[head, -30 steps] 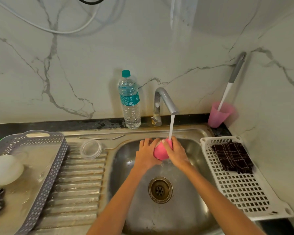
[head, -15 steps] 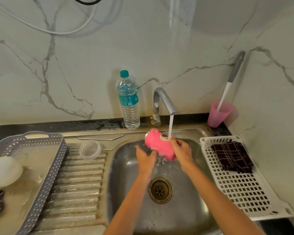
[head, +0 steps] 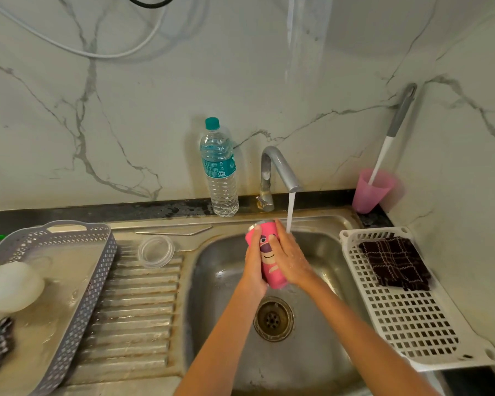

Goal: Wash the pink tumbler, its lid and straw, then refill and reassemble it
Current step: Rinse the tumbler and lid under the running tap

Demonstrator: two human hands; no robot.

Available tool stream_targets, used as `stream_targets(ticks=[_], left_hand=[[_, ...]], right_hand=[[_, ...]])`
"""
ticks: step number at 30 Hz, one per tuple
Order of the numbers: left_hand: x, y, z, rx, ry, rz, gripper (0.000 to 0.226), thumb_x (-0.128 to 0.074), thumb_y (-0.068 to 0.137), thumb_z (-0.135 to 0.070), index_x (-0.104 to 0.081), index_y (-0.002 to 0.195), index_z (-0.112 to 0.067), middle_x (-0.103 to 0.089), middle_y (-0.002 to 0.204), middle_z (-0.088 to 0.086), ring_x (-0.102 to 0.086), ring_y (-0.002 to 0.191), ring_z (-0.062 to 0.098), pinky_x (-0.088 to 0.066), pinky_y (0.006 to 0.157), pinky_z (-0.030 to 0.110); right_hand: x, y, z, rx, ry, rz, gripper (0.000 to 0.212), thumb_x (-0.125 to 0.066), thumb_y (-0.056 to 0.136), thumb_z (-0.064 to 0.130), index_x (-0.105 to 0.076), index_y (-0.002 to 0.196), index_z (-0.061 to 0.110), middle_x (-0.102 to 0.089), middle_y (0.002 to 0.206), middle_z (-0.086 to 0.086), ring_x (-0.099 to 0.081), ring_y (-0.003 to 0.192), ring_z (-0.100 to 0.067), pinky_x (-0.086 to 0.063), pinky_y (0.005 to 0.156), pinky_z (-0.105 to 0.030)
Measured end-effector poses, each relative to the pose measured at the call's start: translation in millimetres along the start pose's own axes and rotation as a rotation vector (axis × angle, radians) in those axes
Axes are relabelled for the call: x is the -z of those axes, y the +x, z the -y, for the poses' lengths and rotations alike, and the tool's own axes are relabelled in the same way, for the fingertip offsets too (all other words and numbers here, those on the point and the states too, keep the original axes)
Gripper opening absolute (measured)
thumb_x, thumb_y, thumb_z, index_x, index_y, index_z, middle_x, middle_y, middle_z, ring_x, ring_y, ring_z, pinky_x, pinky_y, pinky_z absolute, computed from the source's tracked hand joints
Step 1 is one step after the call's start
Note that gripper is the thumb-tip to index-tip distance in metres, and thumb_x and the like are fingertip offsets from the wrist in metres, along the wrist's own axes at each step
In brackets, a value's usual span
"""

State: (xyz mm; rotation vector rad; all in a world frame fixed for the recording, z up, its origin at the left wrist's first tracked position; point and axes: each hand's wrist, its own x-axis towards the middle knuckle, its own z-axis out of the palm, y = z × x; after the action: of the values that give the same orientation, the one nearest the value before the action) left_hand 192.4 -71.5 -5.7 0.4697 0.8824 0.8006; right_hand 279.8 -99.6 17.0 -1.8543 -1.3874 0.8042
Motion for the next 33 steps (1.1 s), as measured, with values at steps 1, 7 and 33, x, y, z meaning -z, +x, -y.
stream_targets(ticks=[1,7,33], left_hand=[[1.0,2.9,-1.3,-0.008,0.035,-0.030,0.085,-0.074,0.064,-0.074,-0.063,0.128,-0.020,-0.069,0.121,0.014,-0.068,0.109,0.029,-0.052,0.098,0.051],[3.0,3.7,-7.3,-0.013,0.163,-0.012,0.083,-0.065,0.071,-0.074,-0.063,0.128,-0.014,-0.071,0.116,0.013,-0.069,0.107,0.029,-0.056,0.089,0.042],[-10.9,3.5,-15.4,-0.152,0.482,-0.216,0.078,-0.045,0.079,-0.081,-0.051,0.127,-0.020,-0.063,0.116,0.006,-0.064,0.101,0.023,-0.053,0.093,0.042]], right_hand=[[-2.1,-3.3,0.8,-0.007,-0.015,-0.007,0.056,-0.025,0.099,0.054,-0.012,0.151,0.036,-0.036,0.144,-0.008,-0.048,0.125,-0.025,-0.048,0.099,-0.048],[-7.7,-29.6,-4.9,0.148,-0.076,-0.001,0.057,-0.023,0.103,0.041,0.001,0.154,0.030,-0.006,0.160,0.006,-0.015,0.145,-0.014,-0.028,0.115,-0.037],[-11.3,-18.4,14.4,-0.026,0.044,-0.235,0.057,-0.036,0.098,0.052,-0.027,0.147,0.024,-0.045,0.135,0.001,-0.051,0.122,-0.017,-0.048,0.100,-0.038]])
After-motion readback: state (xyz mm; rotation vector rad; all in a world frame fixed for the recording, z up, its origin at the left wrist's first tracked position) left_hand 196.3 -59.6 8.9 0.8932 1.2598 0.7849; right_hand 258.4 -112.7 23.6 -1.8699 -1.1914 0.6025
